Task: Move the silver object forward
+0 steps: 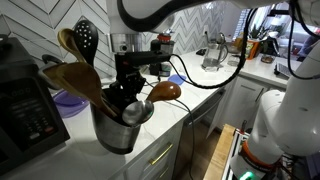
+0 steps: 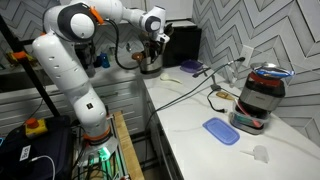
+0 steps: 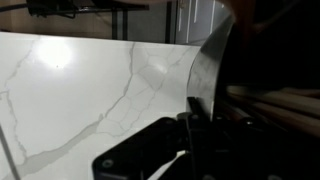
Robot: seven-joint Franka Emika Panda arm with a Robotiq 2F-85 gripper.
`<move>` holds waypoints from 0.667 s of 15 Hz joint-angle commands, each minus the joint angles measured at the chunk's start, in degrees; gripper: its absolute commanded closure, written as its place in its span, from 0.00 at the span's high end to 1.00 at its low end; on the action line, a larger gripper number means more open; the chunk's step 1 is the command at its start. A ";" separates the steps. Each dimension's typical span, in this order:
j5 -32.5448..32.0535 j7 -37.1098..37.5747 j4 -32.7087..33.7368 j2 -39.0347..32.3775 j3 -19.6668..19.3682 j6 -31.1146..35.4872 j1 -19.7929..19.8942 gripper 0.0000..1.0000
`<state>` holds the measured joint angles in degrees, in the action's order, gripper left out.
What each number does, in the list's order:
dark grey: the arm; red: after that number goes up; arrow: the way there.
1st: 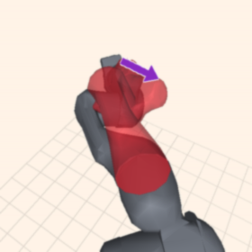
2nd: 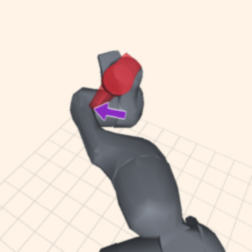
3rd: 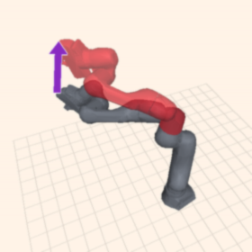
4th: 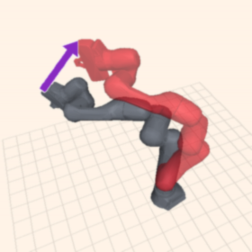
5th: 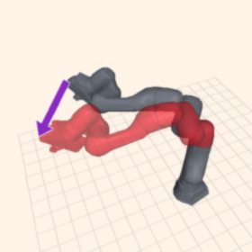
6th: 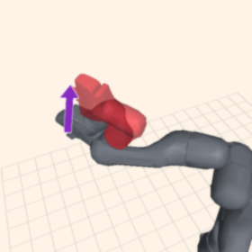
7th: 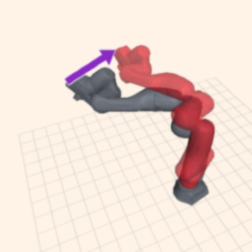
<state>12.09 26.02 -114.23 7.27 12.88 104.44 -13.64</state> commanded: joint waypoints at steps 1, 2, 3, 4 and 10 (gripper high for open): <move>2.00 -6.00 -0.27 1.32 -0.25 2.09 0.81 0.01; 3.19 -8.52 0.17 0.18 -0.56 2.18 0.86 0.01; 3.56 -10.80 0.25 -0.34 -0.62 2.46 0.81 0.01; 3.36 -11.80 0.37 -0.95 -0.65 2.45 0.88 0.01; 3.25 -18.08 1.24 -4.90 -0.93 3.85 1.19 0.01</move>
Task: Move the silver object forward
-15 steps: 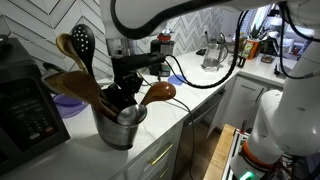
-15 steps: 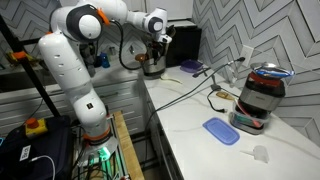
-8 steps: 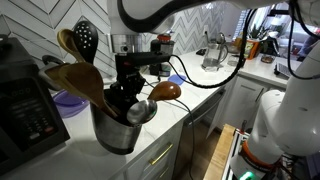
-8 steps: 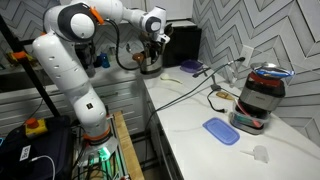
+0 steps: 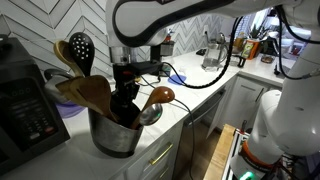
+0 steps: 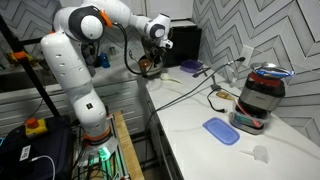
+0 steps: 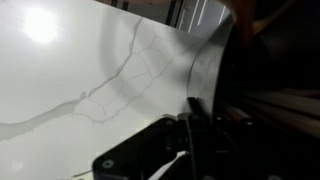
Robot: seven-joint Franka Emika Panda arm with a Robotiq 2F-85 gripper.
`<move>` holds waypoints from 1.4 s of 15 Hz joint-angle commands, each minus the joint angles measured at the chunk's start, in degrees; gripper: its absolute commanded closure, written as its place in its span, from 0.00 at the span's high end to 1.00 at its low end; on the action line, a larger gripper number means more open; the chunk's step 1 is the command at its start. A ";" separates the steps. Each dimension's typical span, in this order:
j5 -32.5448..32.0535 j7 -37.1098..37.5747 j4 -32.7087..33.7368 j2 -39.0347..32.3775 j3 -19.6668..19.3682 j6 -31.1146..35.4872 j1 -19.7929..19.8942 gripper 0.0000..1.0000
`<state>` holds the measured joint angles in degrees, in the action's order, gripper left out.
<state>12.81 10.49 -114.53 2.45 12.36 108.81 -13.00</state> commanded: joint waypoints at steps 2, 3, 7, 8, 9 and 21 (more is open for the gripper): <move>1.90 0.23 1.84 -0.86 -0.64 -2.73 0.94 0.01; 1.28 2.30 1.57 -0.65 -0.76 -3.62 1.09 0.01; -1.15 10.41 1.17 0.37 -1.21 -8.53 1.59 0.01; -2.71 13.18 1.19 0.63 -1.23 -9.45 1.64 0.01; -3.72 14.64 1.40 0.58 -1.31 -10.07 1.78 0.01; -7.22 -0.51 8.69 -3.31 -0.42 -9.88 1.07 0.01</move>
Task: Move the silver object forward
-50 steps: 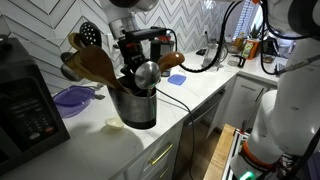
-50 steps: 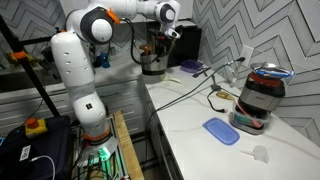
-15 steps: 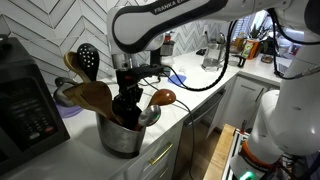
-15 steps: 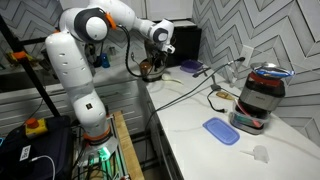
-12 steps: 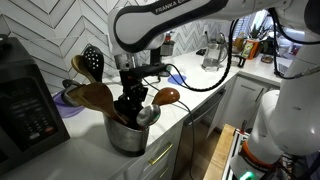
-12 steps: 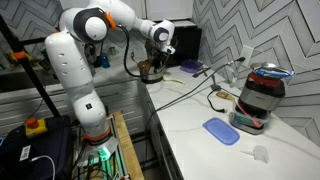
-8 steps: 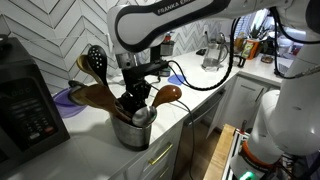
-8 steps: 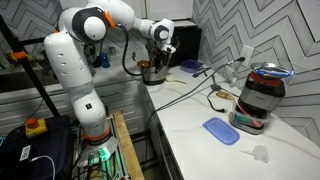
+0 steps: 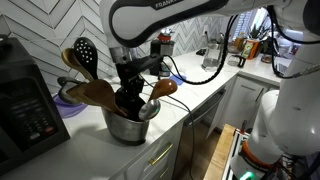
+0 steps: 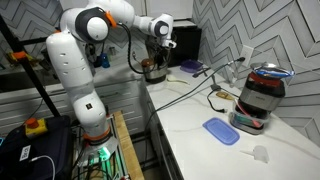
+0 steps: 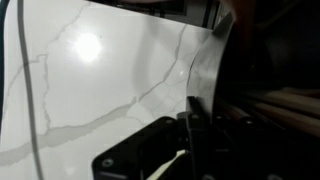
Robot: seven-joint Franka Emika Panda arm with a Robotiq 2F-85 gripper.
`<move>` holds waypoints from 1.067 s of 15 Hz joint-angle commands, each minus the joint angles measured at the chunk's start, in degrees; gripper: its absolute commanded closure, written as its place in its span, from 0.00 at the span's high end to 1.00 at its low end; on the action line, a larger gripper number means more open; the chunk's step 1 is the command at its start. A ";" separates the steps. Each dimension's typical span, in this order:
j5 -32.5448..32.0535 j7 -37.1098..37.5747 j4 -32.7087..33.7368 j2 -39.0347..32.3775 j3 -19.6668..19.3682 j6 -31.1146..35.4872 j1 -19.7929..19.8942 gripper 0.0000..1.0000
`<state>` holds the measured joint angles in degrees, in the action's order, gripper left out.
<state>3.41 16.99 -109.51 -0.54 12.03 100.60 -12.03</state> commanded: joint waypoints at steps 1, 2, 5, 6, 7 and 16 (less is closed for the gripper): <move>2.52 -8.19 4.30 -0.88 -0.15 -2.24 0.15 0.01; 2.54 -8.92 5.05 -1.58 -0.20 -2.78 0.19 0.01; 1.71 -6.89 7.36 -4.15 -0.31 -4.04 0.09 0.01; 1.35 -6.28 8.28 -5.20 -0.27 -4.38 -0.07 0.01; 0.58 -4.70 9.46 -6.38 -0.22 -4.76 -0.36 0.01; -1.50 0.57 18.70 -10.94 -0.56 -12.34 -1.96 0.58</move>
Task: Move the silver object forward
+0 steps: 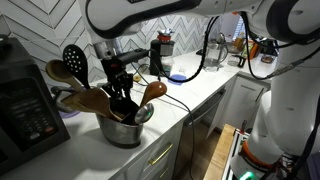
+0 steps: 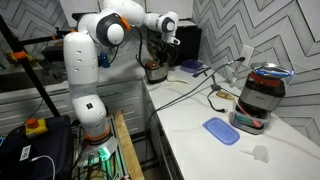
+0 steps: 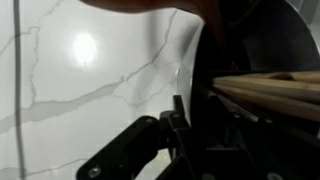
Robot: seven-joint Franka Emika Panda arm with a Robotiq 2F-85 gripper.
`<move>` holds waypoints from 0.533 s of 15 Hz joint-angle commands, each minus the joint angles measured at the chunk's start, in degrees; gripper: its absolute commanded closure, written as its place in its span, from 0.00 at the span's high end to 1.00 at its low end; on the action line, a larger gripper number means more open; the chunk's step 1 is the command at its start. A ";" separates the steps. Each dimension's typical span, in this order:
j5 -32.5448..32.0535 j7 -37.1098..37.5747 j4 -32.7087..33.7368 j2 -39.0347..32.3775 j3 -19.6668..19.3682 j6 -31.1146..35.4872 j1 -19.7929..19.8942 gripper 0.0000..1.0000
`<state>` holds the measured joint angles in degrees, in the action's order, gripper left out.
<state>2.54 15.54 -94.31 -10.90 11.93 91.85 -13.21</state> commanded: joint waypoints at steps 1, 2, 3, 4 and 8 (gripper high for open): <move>-0.66 2.37 3.74 0.05 -0.53 -3.83 -0.77 0.66; -0.56 2.62 3.86 0.71 -0.59 -3.95 -0.70 0.73; -0.40 3.05 2.99 2.26 -0.71 -3.34 -0.51 0.80; -0.12 4.32 1.76 3.98 -0.97 -2.25 -0.27 0.89; -2.25 0.11 -8.09 13.82 -1.63 6.79 1.12 1.00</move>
<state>2.56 19.49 -92.45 -5.95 10.87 92.02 -12.76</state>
